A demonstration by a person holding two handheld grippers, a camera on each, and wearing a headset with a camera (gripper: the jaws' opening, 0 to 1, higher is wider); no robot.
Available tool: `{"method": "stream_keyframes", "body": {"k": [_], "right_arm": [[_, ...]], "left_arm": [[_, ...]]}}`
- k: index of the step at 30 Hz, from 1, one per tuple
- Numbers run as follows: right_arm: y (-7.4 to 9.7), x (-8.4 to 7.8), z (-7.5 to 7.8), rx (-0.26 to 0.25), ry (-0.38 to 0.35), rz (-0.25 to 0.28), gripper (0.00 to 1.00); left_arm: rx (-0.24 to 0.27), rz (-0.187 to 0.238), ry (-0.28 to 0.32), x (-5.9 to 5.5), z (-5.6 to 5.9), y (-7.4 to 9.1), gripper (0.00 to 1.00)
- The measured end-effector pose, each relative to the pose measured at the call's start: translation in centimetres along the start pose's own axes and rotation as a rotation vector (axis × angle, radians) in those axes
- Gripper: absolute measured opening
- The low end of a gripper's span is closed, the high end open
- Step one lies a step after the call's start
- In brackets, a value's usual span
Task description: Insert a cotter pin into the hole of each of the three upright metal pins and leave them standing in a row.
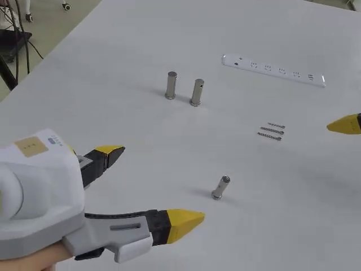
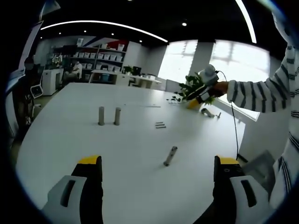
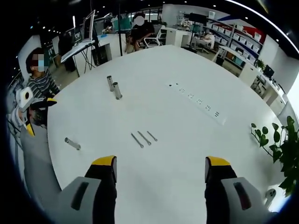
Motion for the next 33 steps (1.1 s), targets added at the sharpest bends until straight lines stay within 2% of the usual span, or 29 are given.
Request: {"method": "stream_keyframes", "body": {"k": [3,13,18,27,31,33], "right_arm": [[-0.5,0.5,0.4,0.009,0.019,-0.01,0.74],[-2.6,3.0,3.9,0.03,0.153,-0.067,0.72],[-3.2,4.1,4.1,0.042,0.171,-0.07,0.7],[-5.3,4.2,5.3,0.073,0.25,-0.137,0.61],[-6.4,4.1,4.6,0.113,0.262,-0.146,0.56],[-7.2,4.0,3.8,0.142,0.291,-0.155,0.54]], "left_arm": [[0.004,-0.002,0.002,0.1,-0.1,0.0,0.99],[0.014,-0.01,0.006,0.3,-0.3,0.0,0.99],[0.019,-0.015,0.012,0.2,-0.4,-0.1,0.99],[0.033,-0.02,0.022,0.2,-0.6,-0.3,0.99],[0.042,-0.028,0.022,0.0,-0.7,-0.4,0.99],[0.047,-0.031,0.025,0.0,-0.8,-0.3,0.99]]}}
Point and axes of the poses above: the centre of the closed fingertips' face, and the gripper's own axes: y roughly backward along the fingers, z roughly to its right, x roughly out of its top, the point moved 3 cm from there along y, roughly backward along the fingers, and after that the axes turned 14 degrees about y, right-handed, at the moved point
